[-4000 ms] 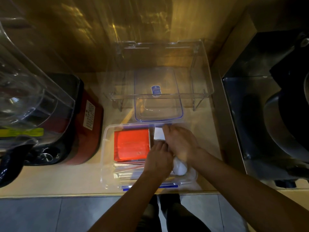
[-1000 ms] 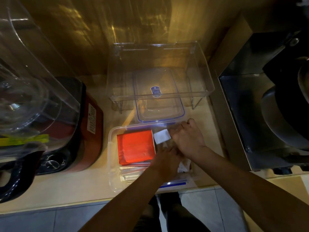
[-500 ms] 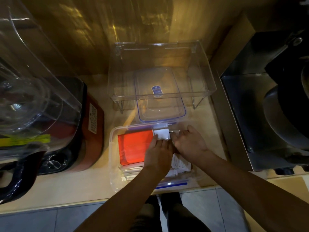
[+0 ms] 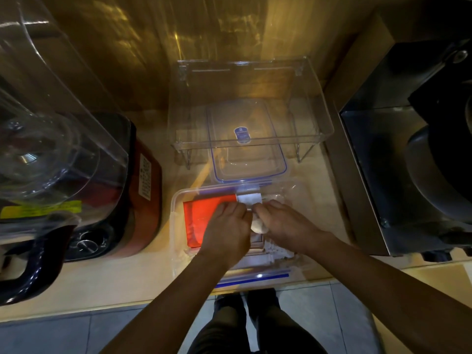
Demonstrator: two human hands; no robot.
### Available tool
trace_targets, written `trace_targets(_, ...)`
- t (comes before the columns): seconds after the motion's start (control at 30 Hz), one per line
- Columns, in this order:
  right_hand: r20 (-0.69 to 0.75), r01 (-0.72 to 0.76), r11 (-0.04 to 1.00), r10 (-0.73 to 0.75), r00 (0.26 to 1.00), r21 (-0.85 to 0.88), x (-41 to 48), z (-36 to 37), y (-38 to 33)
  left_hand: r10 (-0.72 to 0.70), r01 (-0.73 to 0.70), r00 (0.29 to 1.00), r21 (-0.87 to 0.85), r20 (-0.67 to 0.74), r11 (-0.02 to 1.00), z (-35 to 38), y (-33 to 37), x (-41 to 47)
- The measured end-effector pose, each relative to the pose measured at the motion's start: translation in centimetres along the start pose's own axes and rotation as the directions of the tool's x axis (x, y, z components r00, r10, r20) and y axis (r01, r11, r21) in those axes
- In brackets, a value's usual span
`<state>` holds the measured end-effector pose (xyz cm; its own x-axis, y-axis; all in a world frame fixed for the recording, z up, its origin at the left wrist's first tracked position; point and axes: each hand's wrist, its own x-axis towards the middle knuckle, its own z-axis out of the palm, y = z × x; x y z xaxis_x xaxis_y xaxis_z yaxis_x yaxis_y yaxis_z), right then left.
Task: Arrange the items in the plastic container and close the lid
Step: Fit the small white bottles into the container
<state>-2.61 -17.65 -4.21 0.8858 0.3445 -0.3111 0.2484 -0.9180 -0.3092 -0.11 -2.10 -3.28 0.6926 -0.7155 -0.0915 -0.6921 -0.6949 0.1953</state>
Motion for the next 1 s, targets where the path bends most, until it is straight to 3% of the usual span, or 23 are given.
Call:
trace_targets(0.1,-0.003,0.055,0.996,-0.056,0.998,-0.073,0.4,0.9,0.2,0.001,0.000,1.000,0.014,-0.013,1.000,0.3,-0.2,-0.4)
trace_targets(0.3,-0.049,0.021,0.988,-0.029,0.998,-0.156,0.1,0.8,-0.2,0.021,-0.020,0.999,0.029,-0.028,0.999,1.0,-0.3,-0.9)
trace_targets(0.53,-0.026,-0.049,0.997,0.048,0.999,-0.057,0.3,0.6,-0.7,0.007,-0.004,0.998,0.049,-0.056,0.999,1.4,0.1,-0.6)
trace_targets(0.83,-0.048,-0.103,0.984,0.097,0.994,-0.146,-0.4,0.5,-0.5,0.044,-0.043,0.999,0.028,-0.023,0.999,1.5,-0.4,-0.7)
trace_targets(1.0,-0.039,-0.152,0.985,0.149,0.988,-0.080,-0.5,-0.3,-0.7,0.124,-0.125,0.992,0.071,0.023,0.990,1.5,-1.2,-1.2)
